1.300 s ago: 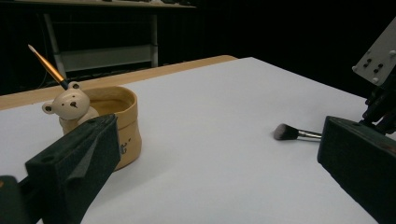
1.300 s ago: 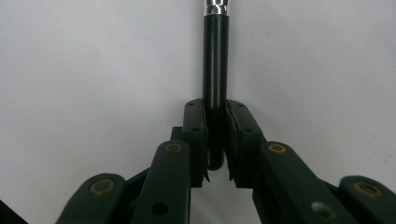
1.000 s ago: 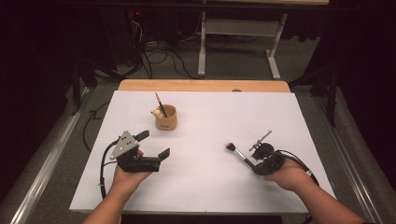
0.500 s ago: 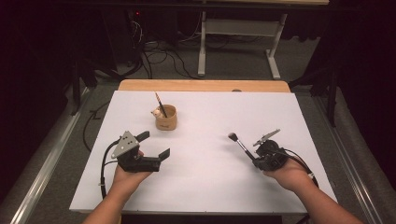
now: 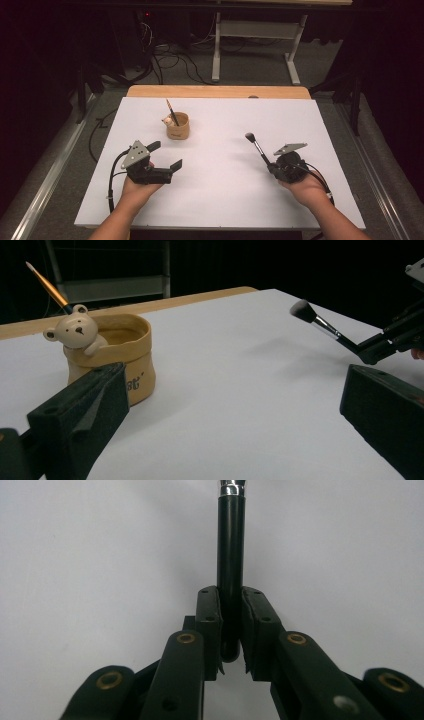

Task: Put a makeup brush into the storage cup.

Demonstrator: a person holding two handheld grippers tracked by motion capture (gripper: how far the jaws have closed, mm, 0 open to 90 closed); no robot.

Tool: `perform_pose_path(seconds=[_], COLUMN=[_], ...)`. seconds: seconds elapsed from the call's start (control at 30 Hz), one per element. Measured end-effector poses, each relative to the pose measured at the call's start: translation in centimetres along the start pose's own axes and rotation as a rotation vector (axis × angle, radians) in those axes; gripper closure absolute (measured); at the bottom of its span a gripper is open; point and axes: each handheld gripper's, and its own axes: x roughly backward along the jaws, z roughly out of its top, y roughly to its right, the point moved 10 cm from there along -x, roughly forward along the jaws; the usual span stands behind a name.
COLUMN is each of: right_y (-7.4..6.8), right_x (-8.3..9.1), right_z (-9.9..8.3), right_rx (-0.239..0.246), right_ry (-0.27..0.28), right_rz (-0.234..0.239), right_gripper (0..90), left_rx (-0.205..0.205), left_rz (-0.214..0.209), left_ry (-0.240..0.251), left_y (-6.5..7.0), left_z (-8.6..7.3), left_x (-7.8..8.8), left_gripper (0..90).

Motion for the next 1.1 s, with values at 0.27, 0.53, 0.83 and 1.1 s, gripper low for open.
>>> perform_pose_path(seconds=[0.27, 0.53, 0.83, 1.1], right_y=[0.0, -0.1, -0.2, -0.4], right_x=[-0.4, -0.4, -0.8, -0.4], right_z=[0.8, 1.6, 2.0, 2.0], right_rx=[-0.013, -0.044, -0.075, -0.077], right_ry=[0.095, 0.221, 0.309, 0.360], right_rz=[0.011, 0.006, 0.022, 0.025], right_gripper=[81.9, 82.0, 82.0, 81.9], left_rx=[-0.001, -0.004, 0.003, 0.010], left_rz=[0.012, 0.015, 0.018, 0.022], left_ry=[-0.008, -0.010, -0.013, -0.018], left_y=[-0.3, -0.3, -0.4, -0.4], left_z=[-0.3, -0.4, -0.7, -0.9], left_x=[-0.2, -0.3, -0.4, -0.6], left_gripper=[0.3, 0.3, 0.4, 0.4])
